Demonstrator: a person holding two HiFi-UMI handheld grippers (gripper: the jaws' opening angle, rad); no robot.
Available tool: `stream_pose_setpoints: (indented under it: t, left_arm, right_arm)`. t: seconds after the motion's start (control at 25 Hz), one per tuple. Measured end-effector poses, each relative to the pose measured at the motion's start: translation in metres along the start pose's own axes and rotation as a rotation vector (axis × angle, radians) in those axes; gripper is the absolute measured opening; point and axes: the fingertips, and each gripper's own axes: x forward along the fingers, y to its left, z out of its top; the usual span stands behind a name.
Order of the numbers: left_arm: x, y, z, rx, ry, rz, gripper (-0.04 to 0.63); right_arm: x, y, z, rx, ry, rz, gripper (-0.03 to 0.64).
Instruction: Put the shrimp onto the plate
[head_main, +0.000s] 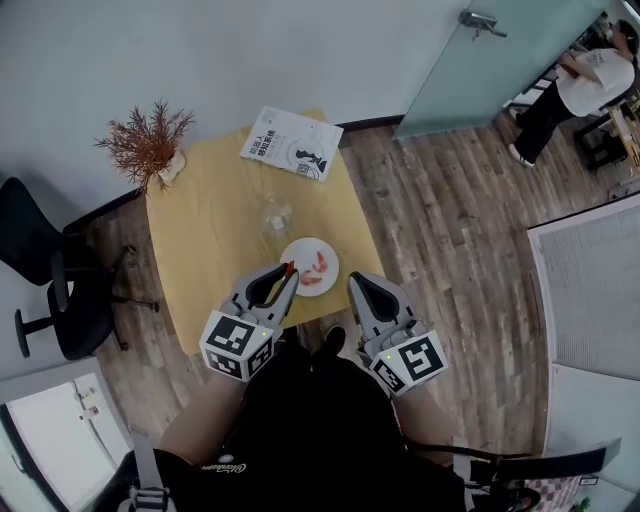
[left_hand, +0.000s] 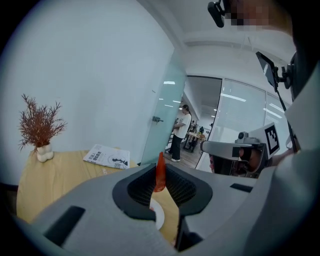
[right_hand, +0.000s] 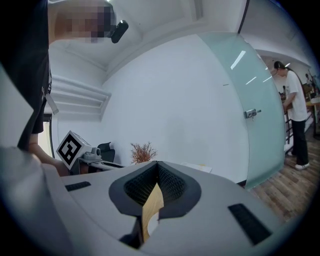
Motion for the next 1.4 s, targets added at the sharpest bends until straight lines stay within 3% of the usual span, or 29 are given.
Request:
stream_pose_setpoints:
  t: [0.24, 0.84, 1.12, 1.4]
  left_arm:
    - [0.009, 0.001, -0.028, -0.046, 0.06, -0.008, 0.061]
    - [0.021, 0.014, -0.047, -0.017, 0.138, 0.022, 0.06]
    - [0.044, 0.021, -0.066, 0.089, 0.233, 0.029, 0.061]
    - [0.071, 0.035, -0.107, 0.221, 0.382, 0.038, 0.061]
  right_arm:
    - [0.002, -0.004, -0.023, 0.041, 0.04, -0.001, 0.003]
    - [0.01, -0.003, -0.035, 0.04, 0.067, 0.02, 0.003]
    - [0.006, -0.006, -0.034, 0.034, 0.063, 0.012, 0.003]
    - [0.0, -0.015, -0.035, 0.042, 0.061, -0.016, 0.003]
